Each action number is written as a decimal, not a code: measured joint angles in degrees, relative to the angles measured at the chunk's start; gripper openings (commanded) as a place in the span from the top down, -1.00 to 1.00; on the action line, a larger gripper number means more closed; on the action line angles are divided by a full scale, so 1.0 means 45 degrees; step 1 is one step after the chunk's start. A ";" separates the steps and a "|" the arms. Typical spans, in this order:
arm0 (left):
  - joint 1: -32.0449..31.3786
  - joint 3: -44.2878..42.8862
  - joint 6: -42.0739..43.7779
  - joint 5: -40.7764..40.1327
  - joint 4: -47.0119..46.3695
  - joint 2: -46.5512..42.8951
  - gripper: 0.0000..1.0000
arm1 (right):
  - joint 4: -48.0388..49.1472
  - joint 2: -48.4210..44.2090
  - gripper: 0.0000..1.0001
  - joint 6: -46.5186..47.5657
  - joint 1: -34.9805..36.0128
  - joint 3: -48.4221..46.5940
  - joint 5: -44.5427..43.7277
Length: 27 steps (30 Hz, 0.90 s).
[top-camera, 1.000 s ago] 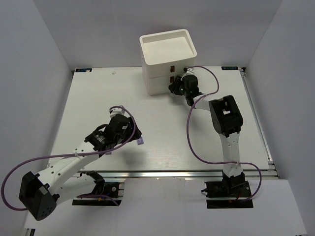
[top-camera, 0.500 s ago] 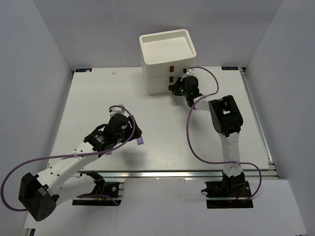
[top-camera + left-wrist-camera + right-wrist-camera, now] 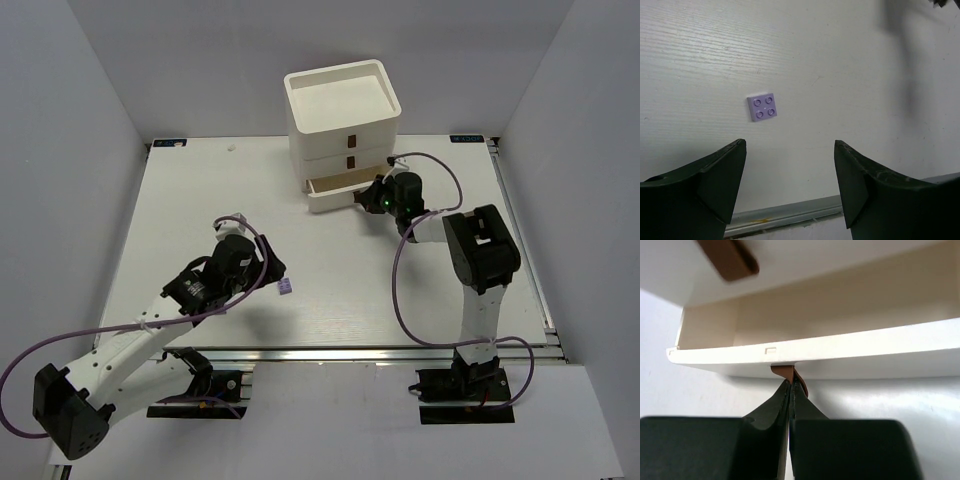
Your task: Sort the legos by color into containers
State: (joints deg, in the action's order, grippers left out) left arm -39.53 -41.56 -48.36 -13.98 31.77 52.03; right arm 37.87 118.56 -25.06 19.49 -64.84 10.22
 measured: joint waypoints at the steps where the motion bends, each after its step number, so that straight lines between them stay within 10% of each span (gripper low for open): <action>1: 0.0000 0.0000 -0.0044 -0.0049 0.0087 -0.0024 -0.64 | 0.0005 -0.0301 1.00 0.0019 -0.0058 0.0398 0.0107; 10: 0.0005 -0.0010 -0.0636 -0.0617 0.1370 0.0413 -0.75 | 0.0015 -0.2560 0.93 0.0345 -0.0573 0.3143 0.0578; 13: 0.0010 -0.0117 -0.0767 -0.0835 0.1938 0.0889 -0.78 | 0.0000 -0.2841 0.01 0.0461 -0.0704 0.3410 0.1005; 16: 0.0010 -0.0457 -0.0903 -0.1107 0.2633 0.1452 -0.80 | 0.0024 -0.3075 -0.39 0.0850 -0.0792 0.3449 0.1783; 21: 0.0029 -0.1292 -0.1375 -0.1778 0.3959 0.2142 -0.86 | -0.0505 -0.4012 -0.40 0.2215 -0.0826 0.3449 0.3891; 27: 0.0481 -0.1462 -0.1909 -0.2069 0.5221 0.2764 -0.84 | -0.2895 -0.5561 0.14 0.5717 -0.0646 0.3458 0.7407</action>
State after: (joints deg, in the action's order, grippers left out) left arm -37.36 -48.14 -56.95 -23.29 55.27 64.47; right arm 24.84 93.54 0.67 16.58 -49.28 43.55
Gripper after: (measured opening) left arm 0.923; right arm 0.500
